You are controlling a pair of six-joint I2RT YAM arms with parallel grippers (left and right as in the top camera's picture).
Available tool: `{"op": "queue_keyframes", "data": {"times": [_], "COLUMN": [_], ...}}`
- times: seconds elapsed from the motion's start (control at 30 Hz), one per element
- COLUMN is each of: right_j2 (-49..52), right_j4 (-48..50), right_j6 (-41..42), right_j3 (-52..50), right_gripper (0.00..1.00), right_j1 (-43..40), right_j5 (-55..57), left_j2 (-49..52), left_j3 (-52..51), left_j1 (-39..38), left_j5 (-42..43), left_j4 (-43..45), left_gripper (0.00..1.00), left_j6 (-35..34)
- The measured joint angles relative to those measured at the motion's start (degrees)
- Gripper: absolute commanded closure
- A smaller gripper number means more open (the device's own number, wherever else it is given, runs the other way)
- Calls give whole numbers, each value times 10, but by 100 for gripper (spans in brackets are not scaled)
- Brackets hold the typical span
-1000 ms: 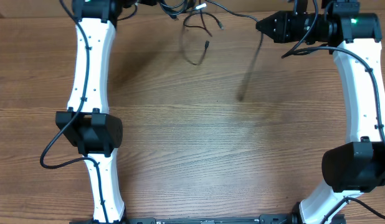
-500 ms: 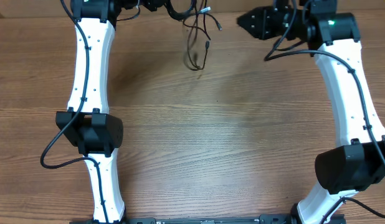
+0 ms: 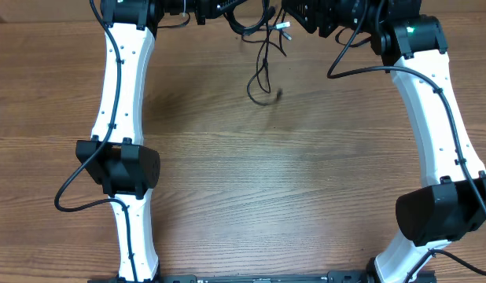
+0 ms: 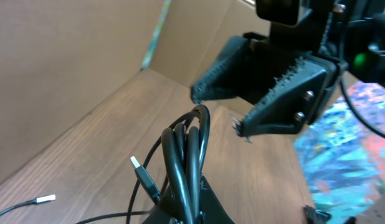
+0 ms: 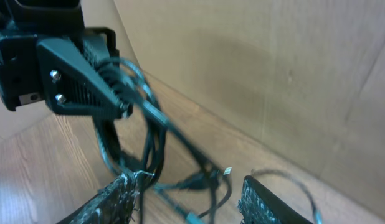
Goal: Untangle cables
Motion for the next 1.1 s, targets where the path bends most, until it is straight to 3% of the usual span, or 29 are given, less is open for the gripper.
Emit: {"op": "queue_keyframes", "data": {"times": [0.67,0.83,0.97,1.1], "right_j2": [2,15,20,20], "right_j4": [51,23,5,-16], "right_j6": [-37,-42,-45,-38], "right_j3": [0,0,0,0], "right_gripper": [48,65,96,96], "right_j1": [23,42,45,44], "right_j5": [-81,-93,-103,-104], "left_j2": [0,0,0,0], "left_j3": [0,0,0,0], "left_j1": [-2,-10,-11,-11], "left_j5": [105,111,114,113], "left_j4": [-7,1,7,7], "left_gripper": [96,96,96,91], "left_j6": [10,10,10,10]}}
